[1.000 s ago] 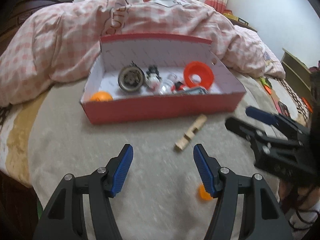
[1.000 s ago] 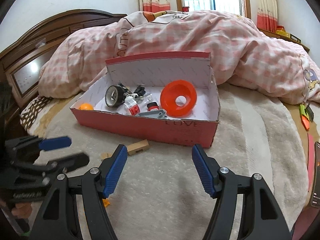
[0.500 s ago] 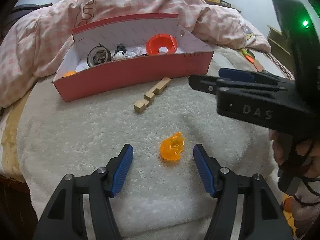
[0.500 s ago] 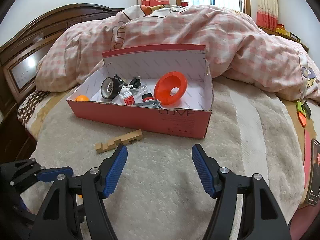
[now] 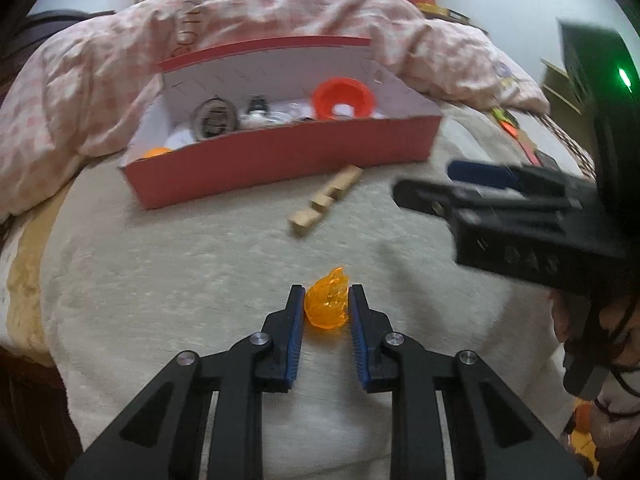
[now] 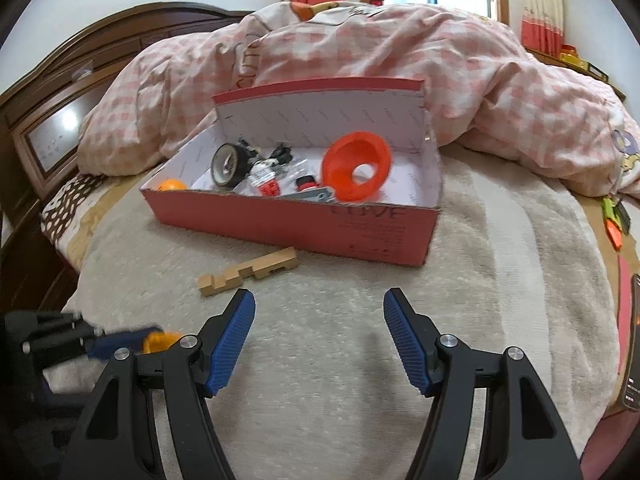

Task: Organize objects
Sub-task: 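Grasp the orange translucent piece with the left tool while the right tool grasps the wooden block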

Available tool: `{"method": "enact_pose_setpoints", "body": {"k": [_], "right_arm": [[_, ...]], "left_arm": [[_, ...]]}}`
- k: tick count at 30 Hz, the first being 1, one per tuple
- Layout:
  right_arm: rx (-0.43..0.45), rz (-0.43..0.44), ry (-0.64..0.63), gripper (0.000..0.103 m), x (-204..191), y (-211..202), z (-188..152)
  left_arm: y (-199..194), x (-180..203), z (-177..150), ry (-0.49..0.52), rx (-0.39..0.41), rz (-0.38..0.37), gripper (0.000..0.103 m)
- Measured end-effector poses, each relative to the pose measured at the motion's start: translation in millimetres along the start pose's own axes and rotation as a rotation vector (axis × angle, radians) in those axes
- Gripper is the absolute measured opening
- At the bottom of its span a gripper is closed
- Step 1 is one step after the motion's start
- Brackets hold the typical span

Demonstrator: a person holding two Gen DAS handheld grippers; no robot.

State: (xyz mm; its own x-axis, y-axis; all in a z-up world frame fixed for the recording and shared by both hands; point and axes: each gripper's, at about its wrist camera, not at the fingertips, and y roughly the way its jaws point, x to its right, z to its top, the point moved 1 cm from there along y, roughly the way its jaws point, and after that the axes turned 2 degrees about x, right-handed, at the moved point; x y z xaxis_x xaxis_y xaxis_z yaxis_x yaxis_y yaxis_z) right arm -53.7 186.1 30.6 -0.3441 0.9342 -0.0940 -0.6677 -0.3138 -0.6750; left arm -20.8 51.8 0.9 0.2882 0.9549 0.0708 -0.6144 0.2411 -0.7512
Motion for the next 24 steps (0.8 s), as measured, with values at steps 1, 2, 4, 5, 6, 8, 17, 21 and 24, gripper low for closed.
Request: {"method": "enact_pose_setpoints", "body": {"k": [1, 2, 4, 5, 6, 8, 17, 21, 24], "right_arm": [[-0.012, 0.02, -0.008, 0.075, -4, 3, -1], [-0.022, 0.032, -0.013, 0.078, -6, 6, -1], [-0.039, 0.061, -0.034, 0.083, -13, 12, -1], [-0.045, 0.067, -0.048, 0.084, -16, 15, -1], [-0.051, 0.067, -0.062, 0.084, -20, 18, 0], [-0.06, 0.07, -0.098, 0.085, -27, 23, 3], [-0.105, 0.146, -0.174, 0.086, -41, 53, 22], [-0.133, 0.14, -0.221, 0.086, -46, 63, 26], [-0.167, 0.138, -0.248, 0.087, -49, 71, 24]], "left_arm": [[0, -6, 1, -0.015, 0.002, 0.013, 0.021], [0, -13, 2, -0.032, 0.003, 0.029, 0.021], [2, -25, 3, -0.064, -0.003, 0.056, 0.021], [2, -33, 3, -0.085, -0.008, 0.068, 0.021], [3, -39, 3, -0.103, -0.01, 0.074, 0.021], [2, -50, 2, -0.135, -0.01, 0.086, 0.021], [5, -60, 1, -0.162, -0.003, 0.09, 0.021], [5, -60, 1, -0.167, -0.001, 0.085, 0.021], [6, -60, 1, -0.172, 0.0, 0.08, 0.021]]}}
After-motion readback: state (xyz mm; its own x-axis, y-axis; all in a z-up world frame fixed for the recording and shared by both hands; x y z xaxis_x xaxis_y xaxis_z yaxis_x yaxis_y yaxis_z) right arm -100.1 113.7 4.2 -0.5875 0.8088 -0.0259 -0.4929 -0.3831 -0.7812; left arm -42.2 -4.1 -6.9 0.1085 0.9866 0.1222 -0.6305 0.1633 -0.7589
